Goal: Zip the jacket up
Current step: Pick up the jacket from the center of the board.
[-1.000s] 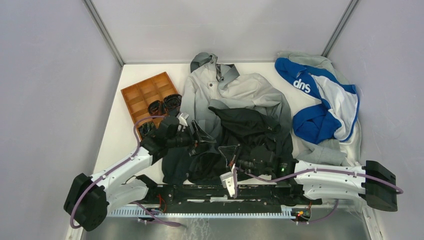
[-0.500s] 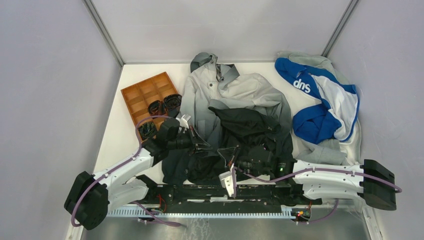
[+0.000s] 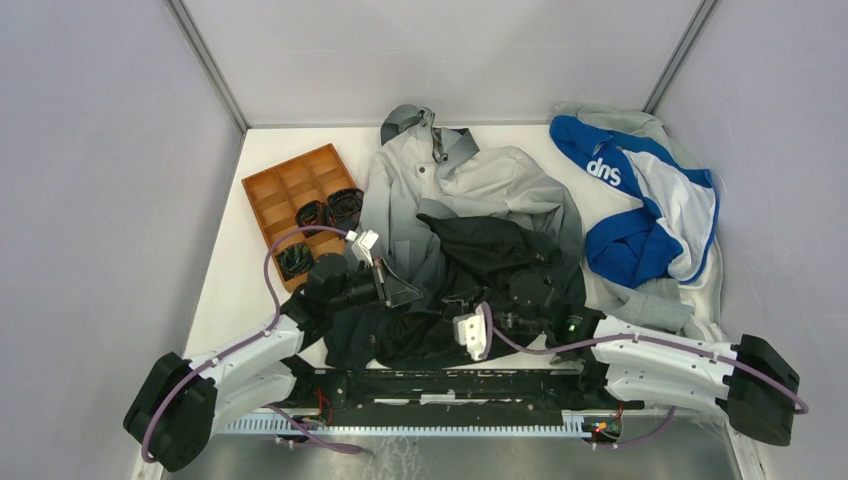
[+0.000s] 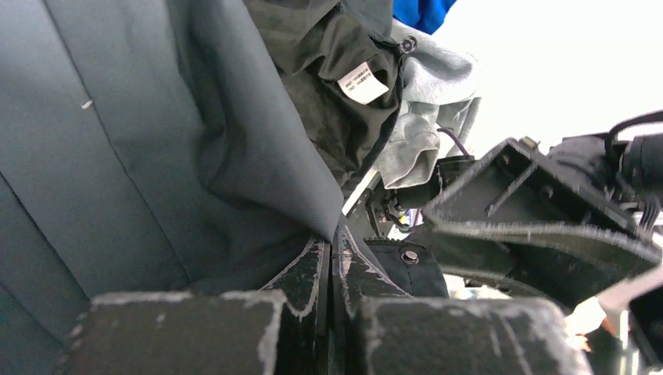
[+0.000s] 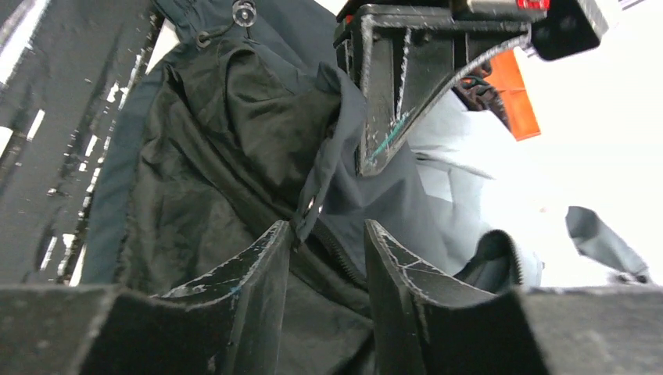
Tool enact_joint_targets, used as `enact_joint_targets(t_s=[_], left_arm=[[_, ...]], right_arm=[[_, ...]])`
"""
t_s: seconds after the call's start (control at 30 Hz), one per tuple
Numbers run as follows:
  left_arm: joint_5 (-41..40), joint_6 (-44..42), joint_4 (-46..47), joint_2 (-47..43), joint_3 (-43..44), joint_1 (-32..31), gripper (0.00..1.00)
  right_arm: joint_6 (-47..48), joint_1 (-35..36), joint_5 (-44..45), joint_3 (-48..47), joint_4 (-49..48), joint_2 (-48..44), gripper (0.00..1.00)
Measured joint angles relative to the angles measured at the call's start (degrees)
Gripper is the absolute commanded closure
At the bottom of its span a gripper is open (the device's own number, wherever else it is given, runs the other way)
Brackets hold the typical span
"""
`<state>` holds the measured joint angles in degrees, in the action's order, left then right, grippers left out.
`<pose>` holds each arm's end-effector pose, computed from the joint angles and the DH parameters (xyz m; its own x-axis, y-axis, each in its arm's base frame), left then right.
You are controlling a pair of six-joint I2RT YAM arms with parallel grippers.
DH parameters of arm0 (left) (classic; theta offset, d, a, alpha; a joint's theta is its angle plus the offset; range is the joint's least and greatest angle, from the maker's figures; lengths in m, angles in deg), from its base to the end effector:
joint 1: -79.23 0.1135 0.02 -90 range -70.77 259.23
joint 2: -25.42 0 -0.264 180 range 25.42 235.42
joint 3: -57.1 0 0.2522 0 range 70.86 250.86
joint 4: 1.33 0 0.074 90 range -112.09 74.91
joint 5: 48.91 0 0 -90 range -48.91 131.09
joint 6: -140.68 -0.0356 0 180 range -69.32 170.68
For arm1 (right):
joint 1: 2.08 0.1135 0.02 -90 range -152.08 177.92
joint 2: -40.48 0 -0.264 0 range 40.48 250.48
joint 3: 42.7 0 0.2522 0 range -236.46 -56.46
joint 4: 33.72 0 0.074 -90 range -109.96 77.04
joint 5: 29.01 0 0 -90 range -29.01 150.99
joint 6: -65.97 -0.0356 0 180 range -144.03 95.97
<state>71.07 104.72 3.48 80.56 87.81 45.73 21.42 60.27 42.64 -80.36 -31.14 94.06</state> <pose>0.1549 -0.1238 0.1906 -0.8691 -0.2655 -0.4173 0.2846 0.4216 -0.8610 0.0866 0.1895 0.2226 0.5946 -0.3226 -0.7365 -0.7920 -0.0768 -0.6057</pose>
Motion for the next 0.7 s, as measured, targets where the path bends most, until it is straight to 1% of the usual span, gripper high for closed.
enact_joint_targets(t_s=[0.13, 0.3, 0.37, 0.43, 0.47, 0.57, 0.7], left_arm=[[-0.35, -3.89, 5.16, -1.64, -2.84, 0.02, 0.98], [-0.42, -8.11, 7.65, -3.08, -3.37, 0.02, 0.98], [-0.39, -9.6, 8.63, -3.48, -3.61, 0.02, 0.98], [-0.37, -10.75, 9.35, -3.63, -3.96, 0.0, 0.98], [-0.33, -11.26, 9.75, -3.63, -4.24, 0.0, 0.98], [0.02, -12.5, 10.99, -3.63, -5.05, 0.02, 0.98], [0.42, -13.11, 12.87, -3.63, -5.53, 0.0, 0.98]], right_arm=[[-4.37, -6.45, -8.63, 0.42, 1.46, -1.99, 0.43], [-8.87, -14.29, -18.16, 2.32, 2.67, -4.52, 0.33], [-11.58, -17.03, -20.72, 3.3, 2.29, -5.07, 0.24], [-14.56, -19.19, -22.45, 4.22, 1.29, -5.22, 0.08], [-16.28, -20.04, -23.23, 4.63, 0.57, -5.22, 0.02], [-22.21, -22.08, -24.98, 6.14, -3.1, -5.22, 0.02], [-30.51, -23.3, -24.81, 8.04, -8.57, -5.16, 0.02]])
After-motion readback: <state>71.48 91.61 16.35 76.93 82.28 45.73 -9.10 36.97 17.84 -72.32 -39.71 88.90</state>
